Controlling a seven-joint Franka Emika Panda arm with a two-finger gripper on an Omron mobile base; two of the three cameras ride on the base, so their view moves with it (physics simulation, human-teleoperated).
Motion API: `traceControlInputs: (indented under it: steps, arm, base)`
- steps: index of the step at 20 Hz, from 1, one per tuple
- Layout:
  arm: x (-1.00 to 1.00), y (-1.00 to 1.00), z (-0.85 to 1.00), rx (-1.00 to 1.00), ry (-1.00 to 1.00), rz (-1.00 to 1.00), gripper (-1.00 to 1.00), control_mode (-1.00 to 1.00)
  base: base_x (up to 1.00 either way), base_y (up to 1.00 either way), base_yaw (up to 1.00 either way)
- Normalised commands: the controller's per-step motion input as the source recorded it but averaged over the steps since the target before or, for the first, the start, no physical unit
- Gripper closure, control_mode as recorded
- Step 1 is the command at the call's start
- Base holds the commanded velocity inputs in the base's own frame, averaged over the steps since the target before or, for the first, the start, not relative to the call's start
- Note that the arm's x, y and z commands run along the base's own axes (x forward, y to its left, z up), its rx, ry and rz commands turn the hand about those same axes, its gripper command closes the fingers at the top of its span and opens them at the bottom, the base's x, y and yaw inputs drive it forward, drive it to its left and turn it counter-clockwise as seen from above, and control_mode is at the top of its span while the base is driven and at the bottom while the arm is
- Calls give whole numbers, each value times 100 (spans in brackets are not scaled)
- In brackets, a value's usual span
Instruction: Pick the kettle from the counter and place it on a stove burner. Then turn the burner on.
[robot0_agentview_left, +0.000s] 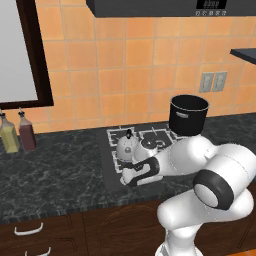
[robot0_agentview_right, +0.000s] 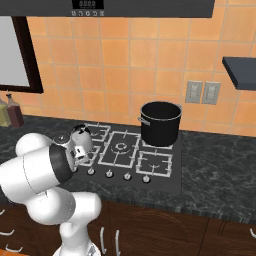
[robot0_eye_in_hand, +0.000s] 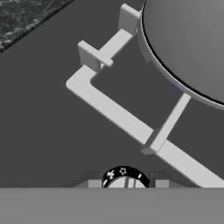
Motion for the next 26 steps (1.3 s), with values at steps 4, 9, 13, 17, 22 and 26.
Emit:
traceControlInputs:
  steps: [4, 9, 13, 17, 22, 26]
  arm:
    - [-12, 0, 0, -3, -8, 23, 100, -100]
    - [-5, 0, 0, -1, -1, 6, -100, -100]
    - [0, 0, 7, 0, -2, 0, -100, -100]
    - [0, 0, 57, 0, -10, 0, -100, -100]
    - [-15, -16, 98, 3, -15, -2, -100, -100]
    - [-94, -85, 98, 17, -14, -10, -100, -100]
  base:
    - [0, 0, 0]
    - [0, 0, 0]
    - [0, 0, 0]
    - [0, 0, 0]
    - [0, 0, 0]
    - [0, 0, 0]
